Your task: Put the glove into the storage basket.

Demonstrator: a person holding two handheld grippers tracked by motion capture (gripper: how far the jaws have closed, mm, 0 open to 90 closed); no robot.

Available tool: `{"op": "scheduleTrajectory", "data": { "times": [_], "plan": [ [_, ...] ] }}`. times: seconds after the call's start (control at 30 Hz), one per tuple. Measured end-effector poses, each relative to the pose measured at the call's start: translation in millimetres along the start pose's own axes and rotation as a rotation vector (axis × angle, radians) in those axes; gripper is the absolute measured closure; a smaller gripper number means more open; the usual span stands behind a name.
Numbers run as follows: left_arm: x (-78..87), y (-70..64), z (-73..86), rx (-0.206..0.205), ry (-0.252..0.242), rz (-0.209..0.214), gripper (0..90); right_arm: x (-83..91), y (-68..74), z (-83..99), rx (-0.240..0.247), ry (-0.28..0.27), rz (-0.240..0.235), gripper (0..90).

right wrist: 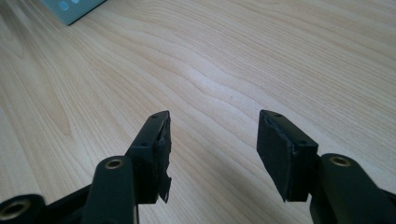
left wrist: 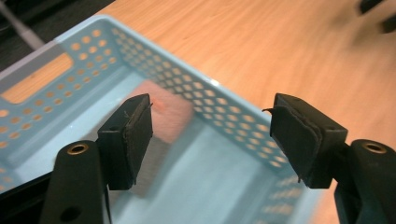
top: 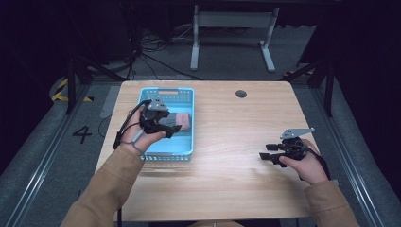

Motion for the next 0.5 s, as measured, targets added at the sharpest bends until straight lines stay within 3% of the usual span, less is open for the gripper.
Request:
{"op": "scheduleTrajectory", "data": {
  "times": [0.13, 0.27, 0.4, 0.5],
  "plan": [
    [11.6, -23.8, 8.3, -0.002, -0.026, 0.060, 31.2, 0.9, -0.6, 2.0, -0.004, 0.003, 0.003, 45.1],
    [19.7, -56.2, 25.7, 0.000, -0.045, 0.158, 32.4, 2.0, -0.7, 4.0, -0.006, 0.007, 0.009, 44.9],
    [18.5, -88.1, 53.6, 0.016, -0.034, 0.263, 33.4, 2.1, -1.0, 6.0, -0.008, 0.011, 0.009, 44.7],
    [9.9, -102.5, 79.6, 0.020, -0.005, 0.295, 33.7, 0.9, -1.3, 8.0, -0.010, 0.016, 0.012, 44.7]
  ]
}}
Point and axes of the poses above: each handheld gripper's, and its own axes: x roughly backward along the jaws, z roughly out of its underside, y roughly to its left, the point moved 5 cm from there along -x, roughly forward along the jaws, and after that the axes turned 15 degrees about -y, right-handed, at the moved point
